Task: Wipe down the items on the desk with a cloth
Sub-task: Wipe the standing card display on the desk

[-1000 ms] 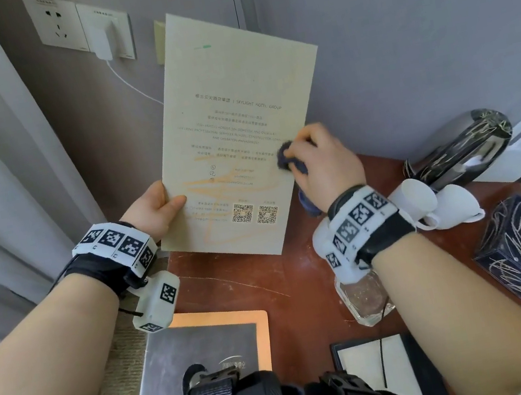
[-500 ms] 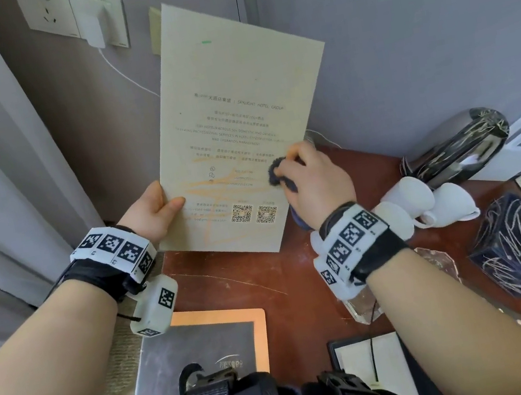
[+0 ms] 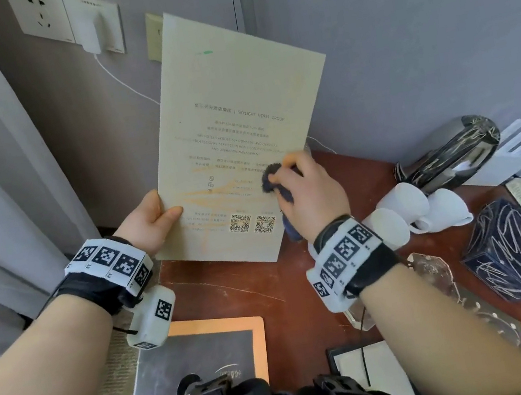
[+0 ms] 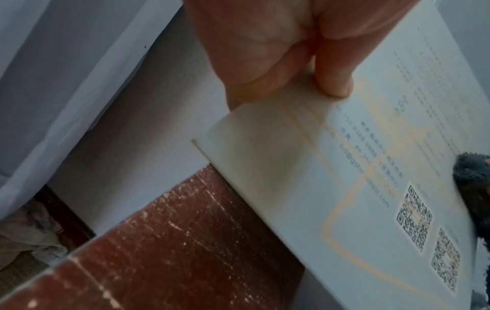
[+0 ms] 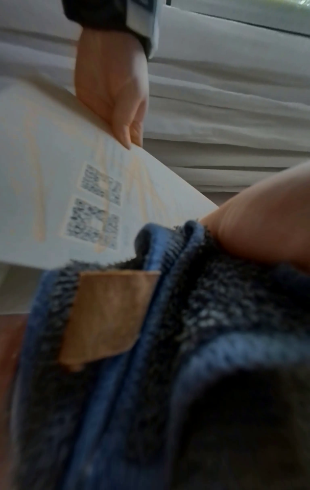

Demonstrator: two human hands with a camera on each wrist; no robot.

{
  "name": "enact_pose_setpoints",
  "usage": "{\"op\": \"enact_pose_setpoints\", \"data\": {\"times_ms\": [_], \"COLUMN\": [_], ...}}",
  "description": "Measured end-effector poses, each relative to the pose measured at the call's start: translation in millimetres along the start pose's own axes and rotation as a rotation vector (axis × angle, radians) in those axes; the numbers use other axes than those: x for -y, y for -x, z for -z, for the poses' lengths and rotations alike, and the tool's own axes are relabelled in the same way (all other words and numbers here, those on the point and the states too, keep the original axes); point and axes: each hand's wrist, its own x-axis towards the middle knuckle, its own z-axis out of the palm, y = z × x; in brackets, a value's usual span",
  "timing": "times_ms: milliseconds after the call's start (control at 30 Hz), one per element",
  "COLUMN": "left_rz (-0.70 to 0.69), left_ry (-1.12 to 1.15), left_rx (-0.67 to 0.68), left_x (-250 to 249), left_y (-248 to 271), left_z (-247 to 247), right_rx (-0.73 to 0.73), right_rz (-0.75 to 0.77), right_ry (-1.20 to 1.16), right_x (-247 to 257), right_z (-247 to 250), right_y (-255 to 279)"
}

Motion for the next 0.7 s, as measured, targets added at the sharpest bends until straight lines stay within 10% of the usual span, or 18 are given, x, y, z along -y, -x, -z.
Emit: {"op": "enact_pose_setpoints", "data": {"times_ms": [267, 500, 700], "left_rz": [-0.020, -0.020, -0.019], "left_ry": [-0.004, 0.023, 0.039], "left_rx": [0.008, 0.006, 0.019], "left_x": [1.1, 1.7, 2.9], "left_y": [1.9, 0.0, -0.3], "left_z": [2.7, 0.3, 0.1], "right_rx": [-0.244, -0.063, -0.249], "right_rz": [-0.169, -0.023, -0.121], "right_ry": [0.037, 0.072, 0.047], "right_x": [-24.7, -7.8, -16.5], "right_z": [67.7, 32.2, 59.5], "right_y": [-92.3, -39.7, -81.1]}}
